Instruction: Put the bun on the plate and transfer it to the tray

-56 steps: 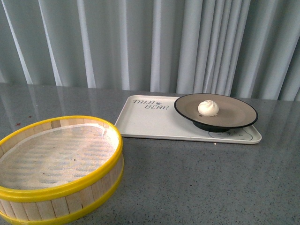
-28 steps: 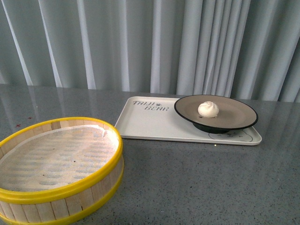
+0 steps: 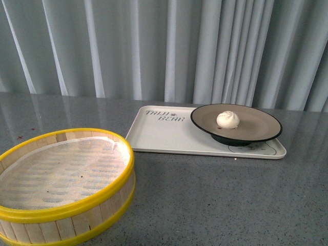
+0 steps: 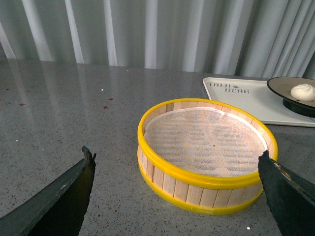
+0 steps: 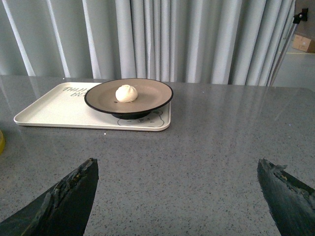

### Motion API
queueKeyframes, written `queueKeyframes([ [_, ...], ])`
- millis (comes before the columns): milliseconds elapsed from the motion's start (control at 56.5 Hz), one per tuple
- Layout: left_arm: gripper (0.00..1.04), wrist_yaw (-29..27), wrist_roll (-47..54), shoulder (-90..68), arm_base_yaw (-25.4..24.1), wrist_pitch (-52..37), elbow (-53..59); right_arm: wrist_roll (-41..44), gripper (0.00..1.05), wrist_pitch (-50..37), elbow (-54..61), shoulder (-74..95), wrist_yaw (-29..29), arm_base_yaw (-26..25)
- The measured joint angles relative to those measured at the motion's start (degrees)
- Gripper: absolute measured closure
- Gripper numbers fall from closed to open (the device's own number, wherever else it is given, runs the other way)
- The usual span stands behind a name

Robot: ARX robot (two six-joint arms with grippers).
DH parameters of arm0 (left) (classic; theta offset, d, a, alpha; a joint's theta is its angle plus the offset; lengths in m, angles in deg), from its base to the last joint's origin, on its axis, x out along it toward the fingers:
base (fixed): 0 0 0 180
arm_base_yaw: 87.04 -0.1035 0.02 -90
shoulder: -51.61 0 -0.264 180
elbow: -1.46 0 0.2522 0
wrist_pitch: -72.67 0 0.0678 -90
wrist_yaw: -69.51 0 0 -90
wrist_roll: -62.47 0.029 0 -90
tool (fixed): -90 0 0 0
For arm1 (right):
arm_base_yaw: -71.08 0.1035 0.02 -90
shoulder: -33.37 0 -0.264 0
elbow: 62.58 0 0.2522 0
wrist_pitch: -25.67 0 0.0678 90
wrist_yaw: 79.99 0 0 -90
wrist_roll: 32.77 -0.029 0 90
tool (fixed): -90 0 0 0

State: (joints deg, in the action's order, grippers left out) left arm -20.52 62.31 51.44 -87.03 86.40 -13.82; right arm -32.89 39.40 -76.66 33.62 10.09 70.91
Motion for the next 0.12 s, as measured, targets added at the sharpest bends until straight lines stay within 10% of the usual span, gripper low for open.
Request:
queueKeyframes([
  [124, 0.07, 0.0, 0.0, 0.0, 0.0, 0.0, 0.0, 0.0, 0.08, 0.0, 0.0, 0.0, 0.0, 0.0],
])
